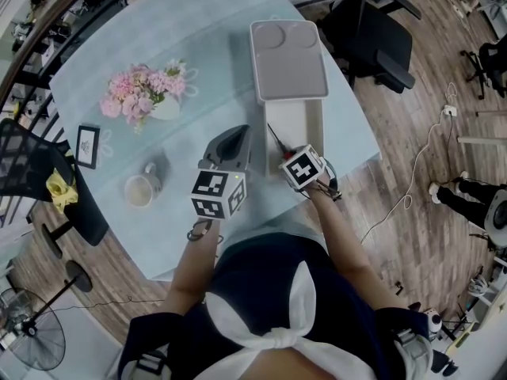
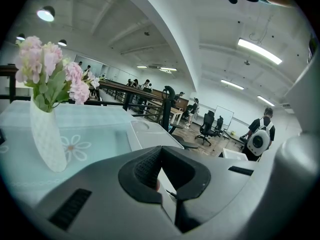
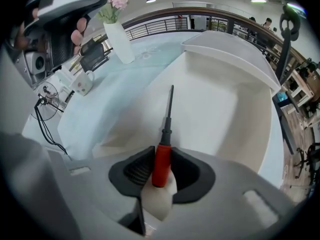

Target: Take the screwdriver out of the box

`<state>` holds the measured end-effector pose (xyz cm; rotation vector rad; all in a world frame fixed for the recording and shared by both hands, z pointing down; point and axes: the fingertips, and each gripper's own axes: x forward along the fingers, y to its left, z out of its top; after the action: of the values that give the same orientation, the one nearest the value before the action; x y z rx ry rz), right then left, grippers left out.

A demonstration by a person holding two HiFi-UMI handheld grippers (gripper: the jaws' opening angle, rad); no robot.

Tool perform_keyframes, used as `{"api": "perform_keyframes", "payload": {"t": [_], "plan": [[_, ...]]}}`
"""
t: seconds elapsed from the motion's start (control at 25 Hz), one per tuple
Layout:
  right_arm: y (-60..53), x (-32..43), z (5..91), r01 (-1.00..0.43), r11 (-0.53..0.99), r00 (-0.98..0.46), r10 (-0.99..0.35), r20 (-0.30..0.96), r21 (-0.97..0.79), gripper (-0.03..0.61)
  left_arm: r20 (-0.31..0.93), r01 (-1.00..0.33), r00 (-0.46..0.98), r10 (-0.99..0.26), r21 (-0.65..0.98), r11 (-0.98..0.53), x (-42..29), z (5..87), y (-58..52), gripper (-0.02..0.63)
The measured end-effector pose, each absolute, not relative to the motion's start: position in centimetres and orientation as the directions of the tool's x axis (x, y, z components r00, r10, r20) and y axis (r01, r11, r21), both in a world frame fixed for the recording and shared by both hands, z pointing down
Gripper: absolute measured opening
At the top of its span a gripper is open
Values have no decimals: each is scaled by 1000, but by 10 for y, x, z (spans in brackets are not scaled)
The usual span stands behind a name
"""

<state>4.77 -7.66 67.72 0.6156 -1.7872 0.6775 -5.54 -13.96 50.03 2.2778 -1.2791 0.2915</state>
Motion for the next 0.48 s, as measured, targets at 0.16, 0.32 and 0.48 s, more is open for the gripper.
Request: {"api": "perform_keyframes", "payload": {"t": [0.16, 0.32, 0.48], "plan": [[-79, 50, 677, -715, 681, -297, -91, 951, -158, 97, 417, -846, 530, -738, 321, -425, -59, 499, -139, 15], [-81, 48, 676, -711, 686, -303, -102, 948, -154, 95, 417, -849, 525, -742, 319, -422, -62, 498, -139, 17], [-80, 54, 675, -736, 663, -280, -109, 954, -140, 95, 416, -850, 523, -744, 320, -419, -64, 496, -138, 17]]}}
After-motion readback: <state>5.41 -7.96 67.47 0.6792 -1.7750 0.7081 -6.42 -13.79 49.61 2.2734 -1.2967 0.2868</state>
